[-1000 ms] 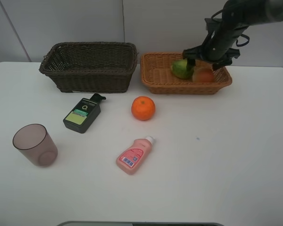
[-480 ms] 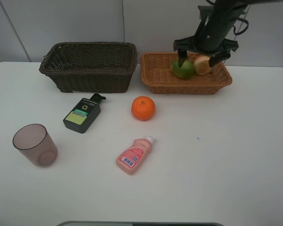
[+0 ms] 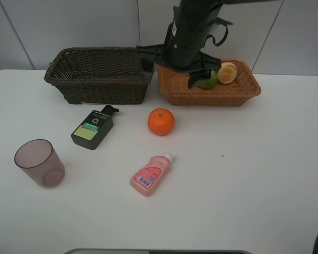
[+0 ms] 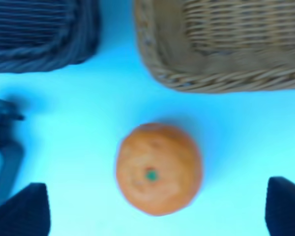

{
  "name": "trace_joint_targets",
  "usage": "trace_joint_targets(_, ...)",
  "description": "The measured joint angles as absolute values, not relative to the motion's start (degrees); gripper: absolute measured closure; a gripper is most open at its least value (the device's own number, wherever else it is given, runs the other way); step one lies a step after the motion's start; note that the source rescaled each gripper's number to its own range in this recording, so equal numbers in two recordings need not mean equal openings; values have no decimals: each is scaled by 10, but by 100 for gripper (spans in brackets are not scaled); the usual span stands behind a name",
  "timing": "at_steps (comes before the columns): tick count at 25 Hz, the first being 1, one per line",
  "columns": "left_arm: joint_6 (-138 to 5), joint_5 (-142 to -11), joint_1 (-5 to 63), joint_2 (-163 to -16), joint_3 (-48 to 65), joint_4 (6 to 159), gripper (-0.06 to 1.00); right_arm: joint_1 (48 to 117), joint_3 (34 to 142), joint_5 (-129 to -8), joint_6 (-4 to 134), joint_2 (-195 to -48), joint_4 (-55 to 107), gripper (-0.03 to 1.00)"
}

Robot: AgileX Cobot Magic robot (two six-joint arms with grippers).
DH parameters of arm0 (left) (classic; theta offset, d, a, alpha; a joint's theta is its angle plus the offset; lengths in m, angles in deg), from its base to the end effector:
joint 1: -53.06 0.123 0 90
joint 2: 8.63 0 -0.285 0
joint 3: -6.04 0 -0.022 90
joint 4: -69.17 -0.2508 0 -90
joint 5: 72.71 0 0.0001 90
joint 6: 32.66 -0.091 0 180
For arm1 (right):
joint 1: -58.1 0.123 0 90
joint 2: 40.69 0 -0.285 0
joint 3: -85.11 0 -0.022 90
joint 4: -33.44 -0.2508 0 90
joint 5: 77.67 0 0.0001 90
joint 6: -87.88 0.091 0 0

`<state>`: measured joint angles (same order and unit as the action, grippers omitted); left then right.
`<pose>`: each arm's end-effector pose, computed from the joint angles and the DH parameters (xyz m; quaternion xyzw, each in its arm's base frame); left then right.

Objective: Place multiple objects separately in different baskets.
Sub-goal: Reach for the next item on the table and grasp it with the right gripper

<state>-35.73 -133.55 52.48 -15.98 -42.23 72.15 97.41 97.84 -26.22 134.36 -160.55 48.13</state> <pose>-0.0068 -0.0041 0.2787 0.0282 0.8494 -0.0145 0.5268 0.3379 0.2533 0.2348 0.0013 0.9763 0.0426 0.2120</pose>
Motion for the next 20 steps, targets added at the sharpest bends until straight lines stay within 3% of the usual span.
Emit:
trace_joint_targets(6,-357,-1335,525,-160,-422,721,-6,1003,978,-270,1437,-1611,543,4)
trace_joint_targets(20,-357,-1335,525,-160,-422,721,-6,1005,977,-313,1446,-1709,546,4)
